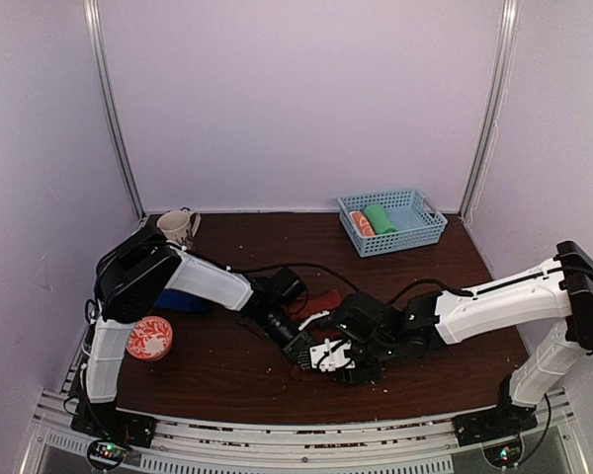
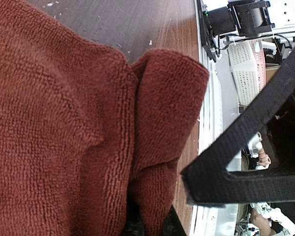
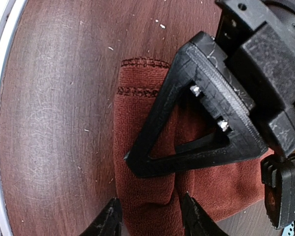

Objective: Roll the towels
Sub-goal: Roll the towel at the center of the board.

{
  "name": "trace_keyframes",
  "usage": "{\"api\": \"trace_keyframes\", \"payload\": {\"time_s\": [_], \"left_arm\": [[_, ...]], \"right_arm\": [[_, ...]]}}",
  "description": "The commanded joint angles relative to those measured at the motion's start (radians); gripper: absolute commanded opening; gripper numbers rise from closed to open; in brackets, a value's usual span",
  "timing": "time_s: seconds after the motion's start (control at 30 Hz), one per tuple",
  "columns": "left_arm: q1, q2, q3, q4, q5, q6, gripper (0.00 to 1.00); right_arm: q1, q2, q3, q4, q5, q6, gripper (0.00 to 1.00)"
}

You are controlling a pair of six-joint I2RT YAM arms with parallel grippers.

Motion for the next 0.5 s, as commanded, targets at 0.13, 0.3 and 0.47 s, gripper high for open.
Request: {"api": "trace_keyframes", "payload": {"time_s": [0.13, 0.3, 0.47], "left_arm": [[-0.009, 0.037, -0.011, -0.043, -0.045, 0.019, 0.04], [-0.009, -0.008, -0.013, -0.067, -0.079, 0.043, 0.16], [0.0, -0.247, -0.159, 0.039, -0.33, 0.011, 0.37]], "right_arm": [[-0.002, 0.086, -0.037, 0.049, 0.023, -0.014, 0.4], [-0.003, 0.112, -0.012, 0.0, -0.033, -0.011, 0.01], [-0.019, 0.098, 0.049, -0.158, -0.219, 0.018, 0.0]]}}
